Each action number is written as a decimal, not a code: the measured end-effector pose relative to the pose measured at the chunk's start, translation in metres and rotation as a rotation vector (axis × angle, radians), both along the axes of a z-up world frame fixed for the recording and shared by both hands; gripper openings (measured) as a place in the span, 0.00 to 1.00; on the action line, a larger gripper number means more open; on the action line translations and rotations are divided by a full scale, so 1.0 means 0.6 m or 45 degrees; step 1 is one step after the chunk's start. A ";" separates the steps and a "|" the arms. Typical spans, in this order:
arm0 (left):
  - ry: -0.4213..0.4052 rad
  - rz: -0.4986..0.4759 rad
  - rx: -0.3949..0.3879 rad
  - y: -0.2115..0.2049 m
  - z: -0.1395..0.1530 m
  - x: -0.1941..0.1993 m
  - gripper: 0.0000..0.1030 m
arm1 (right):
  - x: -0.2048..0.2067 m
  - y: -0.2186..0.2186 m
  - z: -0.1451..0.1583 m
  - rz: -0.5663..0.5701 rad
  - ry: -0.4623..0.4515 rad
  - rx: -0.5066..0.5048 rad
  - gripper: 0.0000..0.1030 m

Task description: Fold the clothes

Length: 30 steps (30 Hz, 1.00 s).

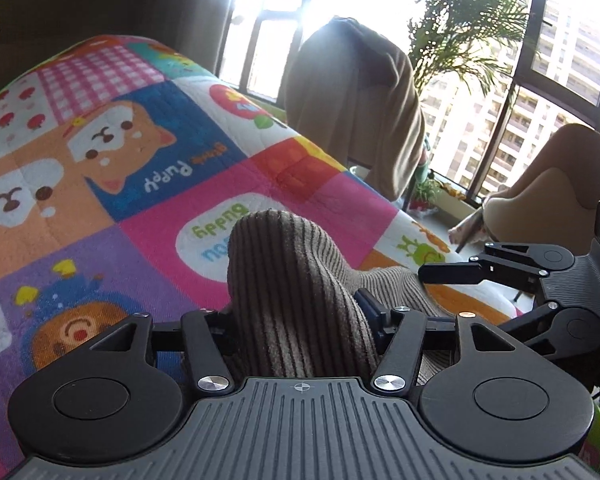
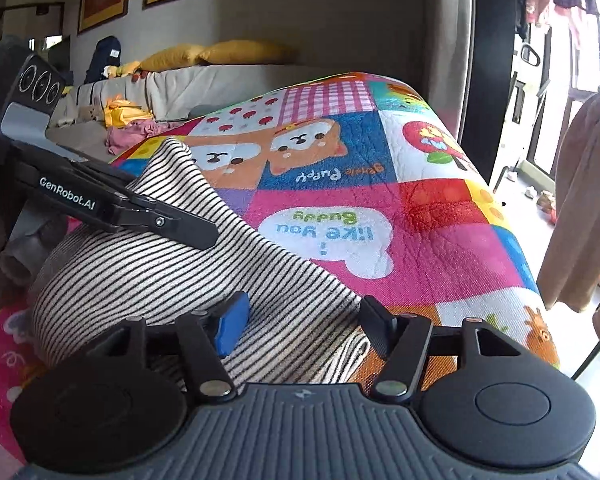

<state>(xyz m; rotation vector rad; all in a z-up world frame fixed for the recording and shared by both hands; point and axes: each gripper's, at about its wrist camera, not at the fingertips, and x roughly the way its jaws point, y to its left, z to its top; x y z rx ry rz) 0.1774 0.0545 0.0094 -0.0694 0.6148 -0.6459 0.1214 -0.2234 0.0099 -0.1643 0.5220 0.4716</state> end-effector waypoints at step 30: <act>-0.043 0.111 0.087 0.082 0.021 -0.024 0.91 | 0.015 0.017 0.020 -0.034 -0.130 -0.156 0.75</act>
